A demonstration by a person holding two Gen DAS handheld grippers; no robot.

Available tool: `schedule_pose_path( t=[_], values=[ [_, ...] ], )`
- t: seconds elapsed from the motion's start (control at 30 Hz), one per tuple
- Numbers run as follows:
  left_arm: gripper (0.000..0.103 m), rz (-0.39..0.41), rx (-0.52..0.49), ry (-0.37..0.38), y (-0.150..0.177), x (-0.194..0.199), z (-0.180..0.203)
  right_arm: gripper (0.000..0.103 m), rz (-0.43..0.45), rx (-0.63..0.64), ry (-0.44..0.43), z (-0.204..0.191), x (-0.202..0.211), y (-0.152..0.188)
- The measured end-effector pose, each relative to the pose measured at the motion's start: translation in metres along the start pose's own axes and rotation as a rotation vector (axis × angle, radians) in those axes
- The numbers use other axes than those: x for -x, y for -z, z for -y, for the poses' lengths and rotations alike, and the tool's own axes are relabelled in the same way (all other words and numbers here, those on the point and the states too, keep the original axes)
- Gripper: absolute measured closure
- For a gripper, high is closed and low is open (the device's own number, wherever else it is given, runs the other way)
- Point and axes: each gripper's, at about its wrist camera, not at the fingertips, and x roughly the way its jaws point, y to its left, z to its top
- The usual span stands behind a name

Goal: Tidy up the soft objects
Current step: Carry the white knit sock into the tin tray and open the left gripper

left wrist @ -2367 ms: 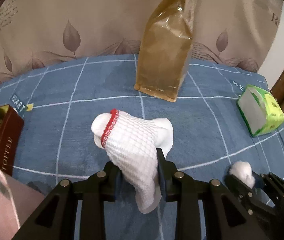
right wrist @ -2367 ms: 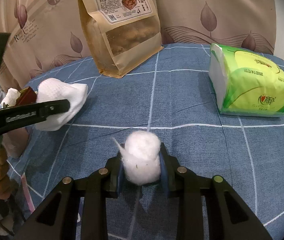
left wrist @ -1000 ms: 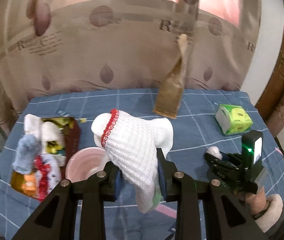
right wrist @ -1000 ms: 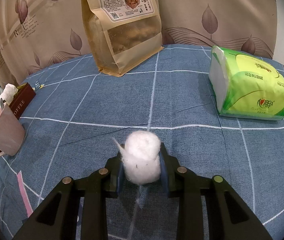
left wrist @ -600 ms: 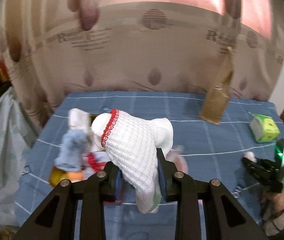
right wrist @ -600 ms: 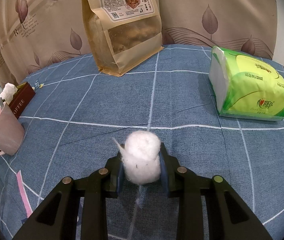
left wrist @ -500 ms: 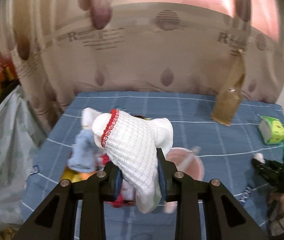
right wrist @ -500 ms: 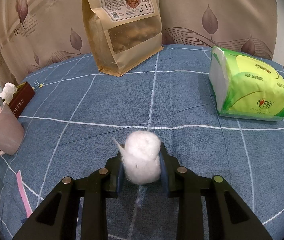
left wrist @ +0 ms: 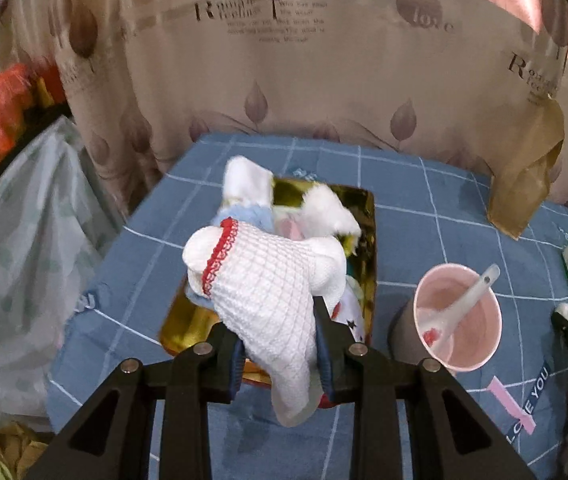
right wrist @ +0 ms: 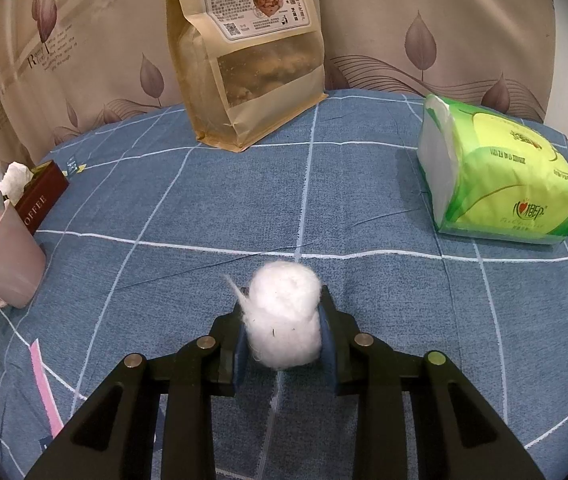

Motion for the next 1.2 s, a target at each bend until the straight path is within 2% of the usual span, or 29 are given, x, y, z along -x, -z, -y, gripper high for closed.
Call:
schedule_pose_path(
  t=[0.13,0.3,0.5,0.73,0.93,1.0,1.2],
  values=[
    [0.074,-0.025,0.008,0.060,0.004,-0.014,0.001,0.074,0.000,0.003,0.004,0.000,0.000,0.000],
    [0.074,-0.052,0.026,0.068,0.000,-0.042,-0.007,0.074,0.000,0.003,0.005,0.000,0.000,0.000],
    [0.074,-0.099,0.032,0.047,-0.002,-0.071,-0.017,0.074,0.000,0.003,0.005,0.000,0.000,0.000],
    [0.074,-0.094,0.005,-0.002,0.000,-0.079,-0.020,0.074,0.000,0.004,0.005,0.000,-0.001,0.001],
    [0.067,-0.075,-0.003,-0.046,0.002,-0.075,-0.020,0.074,-0.002,0.011,0.010,0.000,-0.002,0.000],
    [0.060,-0.072,-0.008,-0.064,0.002,-0.076,-0.020,0.074,-0.002,0.015,0.014,-0.001,-0.001,0.000],
    [0.057,-0.042,-0.044,-0.099,0.004,-0.062,-0.015,0.074,-0.004,0.028,0.029,-0.003,-0.002,0.001]
  ],
)
